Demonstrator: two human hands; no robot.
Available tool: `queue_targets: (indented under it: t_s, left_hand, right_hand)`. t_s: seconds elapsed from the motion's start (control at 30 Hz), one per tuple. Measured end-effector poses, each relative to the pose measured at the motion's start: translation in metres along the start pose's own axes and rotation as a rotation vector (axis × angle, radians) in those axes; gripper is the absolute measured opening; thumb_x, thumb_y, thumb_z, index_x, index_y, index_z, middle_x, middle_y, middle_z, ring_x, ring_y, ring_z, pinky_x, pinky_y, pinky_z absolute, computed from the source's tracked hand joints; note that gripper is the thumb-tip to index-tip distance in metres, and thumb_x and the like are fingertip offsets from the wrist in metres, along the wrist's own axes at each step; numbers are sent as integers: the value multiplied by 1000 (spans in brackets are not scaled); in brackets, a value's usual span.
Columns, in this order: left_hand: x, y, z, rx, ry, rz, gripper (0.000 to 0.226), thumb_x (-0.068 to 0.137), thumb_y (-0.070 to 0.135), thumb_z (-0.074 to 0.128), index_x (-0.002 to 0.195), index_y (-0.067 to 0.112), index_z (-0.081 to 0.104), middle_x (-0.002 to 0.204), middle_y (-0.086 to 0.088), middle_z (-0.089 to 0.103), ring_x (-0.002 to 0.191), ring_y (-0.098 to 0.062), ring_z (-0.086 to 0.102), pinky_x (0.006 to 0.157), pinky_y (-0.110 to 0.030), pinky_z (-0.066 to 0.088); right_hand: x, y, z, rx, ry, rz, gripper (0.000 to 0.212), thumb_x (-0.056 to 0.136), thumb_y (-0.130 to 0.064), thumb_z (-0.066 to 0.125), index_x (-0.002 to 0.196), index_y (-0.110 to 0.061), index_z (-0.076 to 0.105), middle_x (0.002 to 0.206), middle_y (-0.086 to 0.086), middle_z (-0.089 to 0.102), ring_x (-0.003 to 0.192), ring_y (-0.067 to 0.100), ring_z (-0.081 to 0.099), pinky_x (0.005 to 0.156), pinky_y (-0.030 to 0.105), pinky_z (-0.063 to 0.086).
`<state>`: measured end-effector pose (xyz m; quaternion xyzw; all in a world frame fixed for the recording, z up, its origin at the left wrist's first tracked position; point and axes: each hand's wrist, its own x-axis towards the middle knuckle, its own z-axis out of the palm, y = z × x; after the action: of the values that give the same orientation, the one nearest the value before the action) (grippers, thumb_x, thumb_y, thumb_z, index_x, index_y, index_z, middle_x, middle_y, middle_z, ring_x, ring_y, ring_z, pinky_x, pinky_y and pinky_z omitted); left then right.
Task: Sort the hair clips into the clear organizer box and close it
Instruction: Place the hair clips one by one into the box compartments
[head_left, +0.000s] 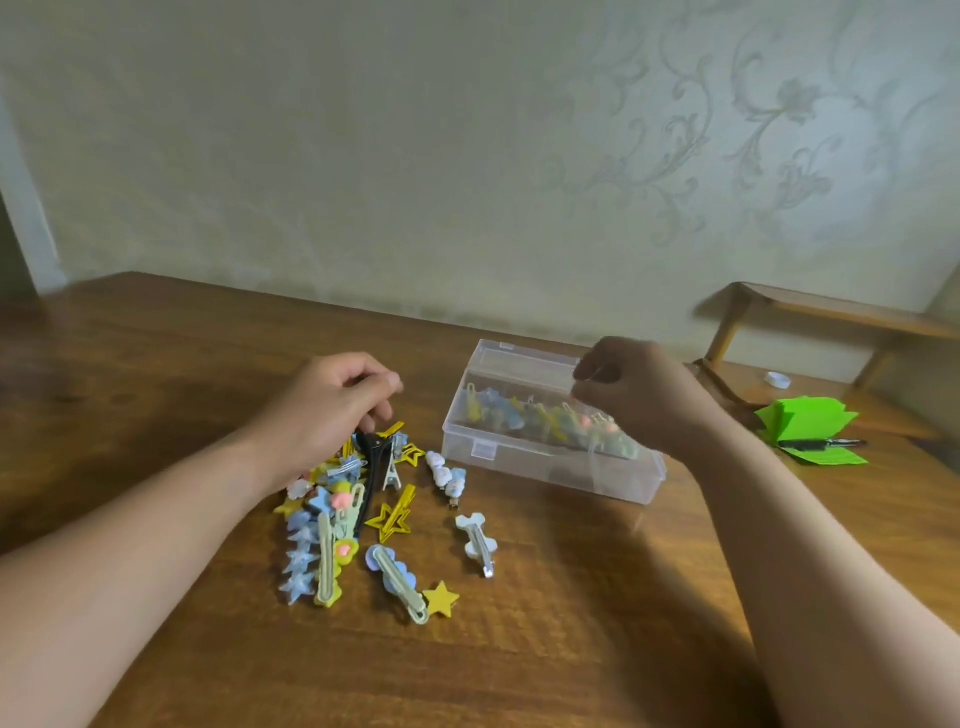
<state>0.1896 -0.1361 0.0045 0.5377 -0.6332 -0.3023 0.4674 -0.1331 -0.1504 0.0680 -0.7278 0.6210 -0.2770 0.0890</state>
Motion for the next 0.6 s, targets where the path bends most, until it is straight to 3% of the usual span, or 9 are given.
queue_targets:
  t_s: [0.13,0.27,0.33,0.5,0.6]
  left_hand:
    - [-1,2,-1,10,-1,0,19,104,28,63,96,23,79,85,-2,77,75,-18,67,87,-48,56]
    - [-2,3,-1,18,-3,-7,19,104,29,63,96,24,79,85,-1,77,76,-18,68,88,-49,56]
    - [-2,3,-1,20,-2,-10,19,104,29,63,96,24,79,85,-1,77,76,-19,68,88,-49,56]
    - [-4,5,-2,27,6,-5,18,104,29,63,97,23,79,85,-1,77,75,-18,68,88,-48,57]
    - [-5,6,-1,36,8,-11,19,104,29,62,99,19,78,88,-4,77,76,-17,68,87,-45,56]
  right_hand:
    - [7,4,12,-97,5,-21,11,91,-21,72,98,-27,77,94,-12,74,90,12,68,80,33,59]
    - [8,15,14,-109,5,0,10,93,-21,70,97,-28,77,94,-12,72,87,9,66,85,40,62]
    - [7,14,13,-95,21,-2,11,93,-20,69,97,-27,76,92,-13,72,86,9,66,82,38,62]
    - [-4,-16,-1,-14,33,-93,7,97,-22,69,98,-25,74,90,-13,72,84,7,67,65,19,51]
    - [-15,-42,-6,-17,-124,-217,5,97,-27,71,98,-29,75,91,-14,74,84,5,68,74,24,58]
